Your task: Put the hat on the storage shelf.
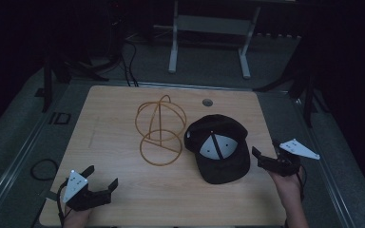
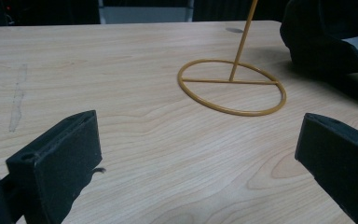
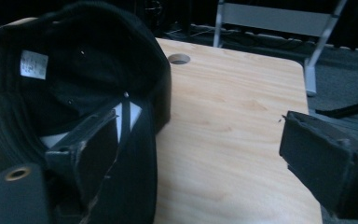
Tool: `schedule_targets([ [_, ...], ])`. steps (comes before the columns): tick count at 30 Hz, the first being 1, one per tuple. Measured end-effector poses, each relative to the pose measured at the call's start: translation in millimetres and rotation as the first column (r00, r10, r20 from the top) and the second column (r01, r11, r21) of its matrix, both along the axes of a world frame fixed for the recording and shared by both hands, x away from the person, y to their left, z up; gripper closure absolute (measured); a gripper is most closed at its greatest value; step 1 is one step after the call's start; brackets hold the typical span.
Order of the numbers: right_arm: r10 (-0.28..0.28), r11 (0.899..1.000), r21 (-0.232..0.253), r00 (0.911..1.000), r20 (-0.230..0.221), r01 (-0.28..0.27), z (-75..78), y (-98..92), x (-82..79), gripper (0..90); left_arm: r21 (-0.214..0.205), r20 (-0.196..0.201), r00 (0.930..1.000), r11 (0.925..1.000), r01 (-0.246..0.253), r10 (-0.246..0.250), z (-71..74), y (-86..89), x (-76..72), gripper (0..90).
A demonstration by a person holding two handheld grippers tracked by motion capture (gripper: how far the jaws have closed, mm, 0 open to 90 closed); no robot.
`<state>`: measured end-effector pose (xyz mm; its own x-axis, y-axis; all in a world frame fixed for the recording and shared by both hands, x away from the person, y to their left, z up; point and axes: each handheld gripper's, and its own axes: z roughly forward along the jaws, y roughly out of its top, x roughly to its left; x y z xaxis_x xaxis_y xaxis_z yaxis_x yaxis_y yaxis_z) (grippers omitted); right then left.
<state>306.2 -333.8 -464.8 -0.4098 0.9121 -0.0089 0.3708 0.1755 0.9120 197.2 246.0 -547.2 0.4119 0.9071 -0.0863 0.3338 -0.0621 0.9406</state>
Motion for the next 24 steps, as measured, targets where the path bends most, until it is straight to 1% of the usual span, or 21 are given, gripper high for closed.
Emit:
schedule_targets([
  [1, 0.002, 1.000, -0.005, 1.0000, 0.000, -0.002, 2.8, 2.3, 3.0, 12.8, 0.007, 0.002, 1.0000, 1.0000, -0.005, 0.005, 0.0, -1.0, -0.2, 0.8],
  [2, 0.013, 1.000, -0.001, 0.9999, -0.008, -0.013, 5.4, 4.5, 6.5, 12.8, 0.005, 0.006, 1.0000, 1.0000, -0.002, 0.002, 0.1, -1.4, -0.4, 0.8],
  [3, 0.024, 1.000, 0.001, 0.9997, -0.007, -0.024, 7.8, 6.9, 9.9, 12.8, 0.005, 0.008, 1.0000, 1.0000, 0.000, 0.000, 0.5, -2.0, -0.5, 0.8],
  [4, 0.022, 1.000, -0.009, 0.9998, 0.002, -0.022, 10.2, 9.6, 12.5, 13.0, 0.010, 0.015, 0.9999, 0.9999, -0.004, 0.004, 0.7, -2.6, -0.9, 0.8],
  [6, 0.043, 0.999, -0.018, 0.9991, -0.004, -0.043, 14.8, 15.0, 19.1, 13.0, 0.002, 0.018, 0.9998, 1.0000, 0.006, -0.006, 1.6, -2.5, -1.5, 0.7],
  [8, 0.058, 0.998, -0.025, 0.9983, 0.004, -0.058, 19.0, 20.7, 25.1, 13.2, 0.004, 0.021, 0.9998, 1.0000, 0.007, -0.007, 1.8, -2.7, -1.7, 0.7],
  [9, 0.058, 0.998, -0.025, 0.9983, 0.004, -0.058, 19.0, 20.7, 25.1, 13.2, -0.004, 0.018, 0.9997, 0.9998, 0.017, -0.017, 1.7, -2.9, -1.6, 0.7],
  [10, 0.065, 0.997, -0.029, 0.9979, 0.004, -0.065, 21.1, 24.1, 29.6, 13.9, 0.000, 0.017, 0.9997, 0.9998, 0.018, -0.018, 1.3, -3.3, -1.2, 0.8],
  [11, 0.087, 0.995, -0.041, 0.9962, 0.002, -0.087, 22.8, 30.6, 39.4, 15.5, 0.001, 0.016, 0.9995, 0.9996, 0.027, -0.027, 0.9, -3.2, -1.0, 0.8],
  [12, 0.089, 0.995, -0.049, 0.9960, 0.002, -0.089, 22.5, 32.5, 42.3, 17.7, 0.003, 0.014, 0.9994, 0.9995, 0.030, -0.030, 0.7, -3.2, -0.9, 0.8],
  [13, 0.089, 0.995, -0.049, 0.9960, 0.002, -0.089, 22.5, 32.5, 42.3, 17.7, 0.005, 0.016, 0.9995, 0.9996, 0.029, -0.029, 0.6, -3.2, -0.8, 0.8],
  [15, 0.097, 0.993, -0.067, 0.9952, -0.013, -0.098, 21.2, 37.9, 50.2, 20.2, 0.005, 0.015, 0.9993, 0.9994, 0.033, -0.034, 0.5, -3.1, -0.4, 0.8],
  [16, 0.113, 0.991, -0.075, 0.9935, -0.017, -0.114, 20.8, 41.5, 54.0, 21.1, 0.008, 0.016, 0.9994, 0.9994, 0.032, -0.032, 0.4, -3.2, -0.3, 0.8],
  [17, 0.118, 0.988, -0.095, 0.9927, -0.027, -0.120, 20.0, 47.4, 59.5, 23.1, 0.006, 0.012, 0.9992, 0.9992, 0.039, -0.039, 0.0, -3.3, 0.2, 0.8],
  [18, 0.118, 0.988, -0.095, 0.9927, -0.027, -0.120, 20.0, 47.4, 59.5, 23.1, 0.006, 0.012, 0.9992, 0.9992, 0.039, -0.039, 0.0, -3.3, 0.2, 0.7],
  [19, 0.123, 0.987, -0.098, 0.9918, -0.036, -0.126, 19.2, 50.2, 62.9, 23.7, 0.010, 0.010, 0.9991, 0.9991, 0.040, -0.040, -0.3, -3.3, 0.6, 0.7],
  [20, 0.120, 0.986, -0.113, 0.9916, -0.047, -0.125, 17.6, 53.9, 67.2, 24.1, 0.008, 0.008, 0.9989, 0.9989, 0.046, -0.046, -0.6, -3.2, 0.9, 0.8],
  [21, 0.118, 0.984, -0.124, 0.9910, -0.062, -0.125, 15.5, 57.2, 71.6, 27.4, 0.012, 0.009, 0.9990, 0.9990, 0.043, -0.043, -0.7, -3.4, 1.0, 0.7],
  [22, 0.118, 0.983, -0.130, 0.9904, -0.072, -0.127, 13.7, 59.5, 74.8, 27.6, 0.011, 0.012, 0.9989, 0.9990, 0.044, -0.045, -0.7, -3.3, 0.8, 0.8],
  [24, 0.119, 0.980, -0.148, 0.9883, -0.095, -0.132, 9.7, 63.6, 80.4, 31.4, 0.003, 0.015, 0.9989, 0.9990, 0.044, -0.044, -0.5, -3.1, 0.7, 0.8],
])
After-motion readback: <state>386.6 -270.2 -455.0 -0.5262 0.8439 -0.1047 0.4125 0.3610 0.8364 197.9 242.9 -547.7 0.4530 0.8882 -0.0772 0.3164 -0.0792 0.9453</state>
